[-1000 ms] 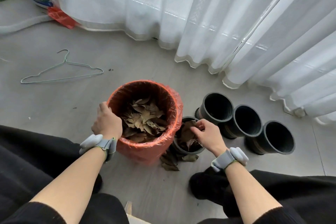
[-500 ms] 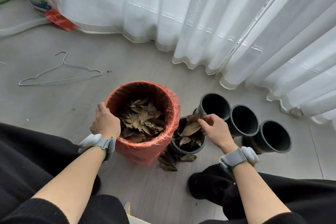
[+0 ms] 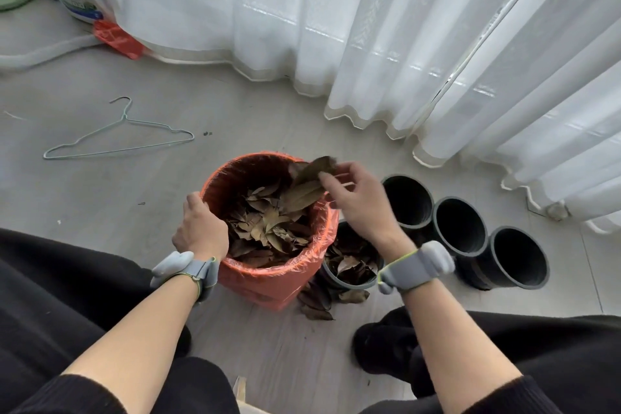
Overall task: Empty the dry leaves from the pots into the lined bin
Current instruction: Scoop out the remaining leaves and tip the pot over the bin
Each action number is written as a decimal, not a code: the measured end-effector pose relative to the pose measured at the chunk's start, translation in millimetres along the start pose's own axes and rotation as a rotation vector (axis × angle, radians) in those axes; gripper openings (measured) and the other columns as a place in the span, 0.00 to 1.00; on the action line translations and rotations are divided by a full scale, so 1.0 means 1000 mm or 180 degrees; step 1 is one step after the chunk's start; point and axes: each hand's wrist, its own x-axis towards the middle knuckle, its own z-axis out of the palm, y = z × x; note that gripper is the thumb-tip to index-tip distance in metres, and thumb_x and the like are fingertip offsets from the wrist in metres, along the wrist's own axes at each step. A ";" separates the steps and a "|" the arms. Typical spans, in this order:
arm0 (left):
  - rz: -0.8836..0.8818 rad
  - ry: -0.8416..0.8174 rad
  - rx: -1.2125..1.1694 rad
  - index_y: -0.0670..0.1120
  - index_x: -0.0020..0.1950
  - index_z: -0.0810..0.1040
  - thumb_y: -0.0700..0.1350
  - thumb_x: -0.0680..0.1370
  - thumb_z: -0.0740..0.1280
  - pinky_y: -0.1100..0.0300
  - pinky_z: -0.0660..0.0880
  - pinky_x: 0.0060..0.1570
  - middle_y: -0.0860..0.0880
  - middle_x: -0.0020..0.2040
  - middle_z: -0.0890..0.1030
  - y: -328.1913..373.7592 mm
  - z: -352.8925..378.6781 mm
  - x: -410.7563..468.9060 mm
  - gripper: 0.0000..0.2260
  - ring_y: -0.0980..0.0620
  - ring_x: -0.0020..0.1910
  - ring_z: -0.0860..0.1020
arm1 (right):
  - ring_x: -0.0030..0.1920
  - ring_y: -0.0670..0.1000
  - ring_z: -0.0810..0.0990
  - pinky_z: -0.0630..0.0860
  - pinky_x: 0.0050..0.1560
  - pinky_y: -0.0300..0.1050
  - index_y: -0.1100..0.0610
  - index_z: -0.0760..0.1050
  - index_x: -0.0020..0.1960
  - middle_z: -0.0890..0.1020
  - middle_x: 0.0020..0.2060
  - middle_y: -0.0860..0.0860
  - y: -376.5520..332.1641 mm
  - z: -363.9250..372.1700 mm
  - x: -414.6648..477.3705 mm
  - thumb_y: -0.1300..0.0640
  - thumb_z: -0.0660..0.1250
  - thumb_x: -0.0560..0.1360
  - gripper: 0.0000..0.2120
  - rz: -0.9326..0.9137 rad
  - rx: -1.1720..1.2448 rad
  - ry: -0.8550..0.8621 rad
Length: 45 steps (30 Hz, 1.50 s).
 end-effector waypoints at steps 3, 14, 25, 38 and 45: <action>0.0063 -0.0022 -0.0002 0.45 0.61 0.65 0.42 0.82 0.53 0.48 0.63 0.41 0.41 0.59 0.75 0.000 0.001 -0.001 0.09 0.33 0.48 0.77 | 0.40 0.44 0.82 0.78 0.40 0.36 0.51 0.73 0.59 0.82 0.44 0.47 0.006 0.031 0.000 0.48 0.69 0.76 0.14 -0.0096 -0.0249 -0.0223; 0.0025 0.0054 0.0014 0.45 0.60 0.65 0.42 0.81 0.54 0.49 0.64 0.38 0.41 0.56 0.76 -0.004 0.002 0.004 0.08 0.34 0.45 0.77 | 0.55 0.53 0.80 0.74 0.56 0.44 0.58 0.75 0.62 0.81 0.54 0.54 0.099 -0.012 0.000 0.59 0.64 0.76 0.15 0.0845 -0.1766 0.0022; 0.0091 0.0081 -0.0017 0.46 0.61 0.64 0.44 0.83 0.52 0.48 0.64 0.40 0.42 0.57 0.76 -0.002 0.000 0.001 0.08 0.34 0.46 0.77 | 0.63 0.57 0.74 0.74 0.58 0.49 0.50 0.63 0.73 0.70 0.64 0.55 0.164 0.007 -0.025 0.58 0.61 0.77 0.25 0.1135 -0.3588 -0.1287; 0.0031 0.0061 -0.0017 0.46 0.63 0.65 0.43 0.82 0.52 0.48 0.64 0.41 0.41 0.59 0.76 -0.003 -0.003 0.002 0.10 0.33 0.48 0.77 | 0.43 0.53 0.83 0.78 0.49 0.43 0.52 0.81 0.47 0.85 0.41 0.51 0.153 -0.005 -0.018 0.65 0.64 0.72 0.11 0.1366 -0.1838 -0.0428; -0.0016 -0.0006 -0.0021 0.45 0.64 0.64 0.42 0.82 0.52 0.48 0.62 0.42 0.40 0.61 0.75 -0.001 -0.003 0.001 0.11 0.33 0.51 0.76 | 0.31 0.42 0.80 0.71 0.32 0.26 0.51 0.80 0.43 0.82 0.33 0.44 0.138 -0.046 -0.029 0.60 0.71 0.74 0.05 0.1275 -0.1535 -0.0274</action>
